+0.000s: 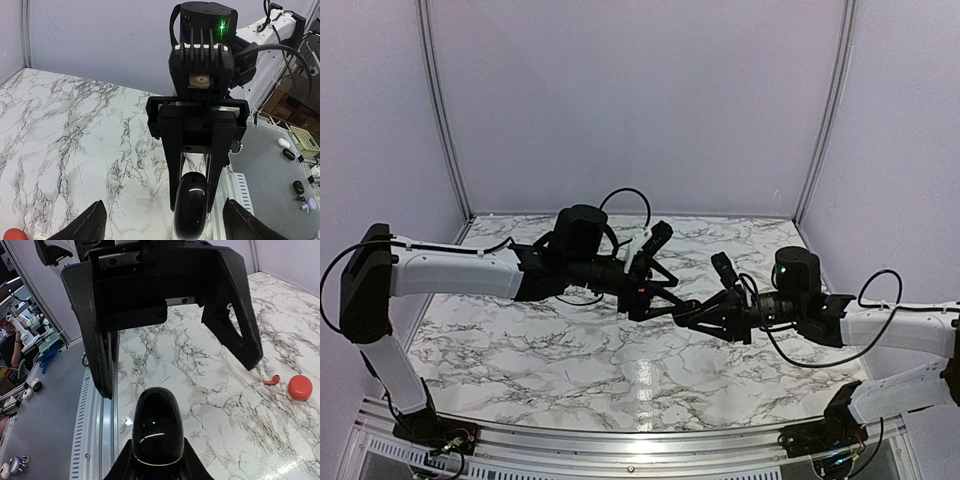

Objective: Insert the wireless bluetooth earbuds into the charging case
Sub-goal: Open the charging case.

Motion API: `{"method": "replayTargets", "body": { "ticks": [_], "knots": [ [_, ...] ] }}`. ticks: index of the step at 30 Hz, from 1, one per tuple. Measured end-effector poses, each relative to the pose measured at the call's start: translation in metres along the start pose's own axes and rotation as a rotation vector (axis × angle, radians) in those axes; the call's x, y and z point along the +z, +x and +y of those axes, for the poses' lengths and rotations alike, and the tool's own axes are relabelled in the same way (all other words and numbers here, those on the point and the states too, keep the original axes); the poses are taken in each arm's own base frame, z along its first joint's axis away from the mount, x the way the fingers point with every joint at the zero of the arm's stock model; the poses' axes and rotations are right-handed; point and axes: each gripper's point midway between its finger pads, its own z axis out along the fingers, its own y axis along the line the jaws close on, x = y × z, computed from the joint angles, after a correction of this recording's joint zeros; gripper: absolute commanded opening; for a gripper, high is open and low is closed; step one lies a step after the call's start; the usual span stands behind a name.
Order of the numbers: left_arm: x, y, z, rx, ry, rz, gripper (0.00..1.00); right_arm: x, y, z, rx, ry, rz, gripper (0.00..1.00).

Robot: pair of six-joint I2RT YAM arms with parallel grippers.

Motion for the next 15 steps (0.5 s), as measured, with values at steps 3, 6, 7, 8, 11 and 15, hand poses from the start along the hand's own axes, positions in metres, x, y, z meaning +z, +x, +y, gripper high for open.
{"method": "replayTargets", "body": {
  "ticks": [3,6,7,8,11,15],
  "knots": [
    [0.0021,0.0001,0.0011,0.008,-0.005,0.005,0.81,0.0004,0.0003,0.0015,-0.001,-0.009,0.001,0.0],
    [0.0033,0.0016,0.0029,0.013,-0.01,0.014,0.79,0.0009,0.0012,0.0028,0.001,-0.019,0.004,0.0],
    [0.004,0.0017,0.0036,0.013,-0.011,0.017,0.79,0.0011,0.0013,0.0031,0.002,-0.022,0.004,0.0],
    [0.0046,0.0022,0.0045,0.012,-0.013,0.021,0.78,0.0012,0.0015,0.0034,0.002,-0.024,0.005,0.0],
    [0.006,0.0045,0.0056,0.017,-0.016,0.038,0.77,0.002,0.0022,0.0036,0.004,-0.029,0.008,0.0],
    [0.0085,0.0055,0.0043,0.035,-0.013,0.053,0.76,0.0028,0.0036,0.0037,0.008,-0.033,0.012,0.0]
  ]
}}
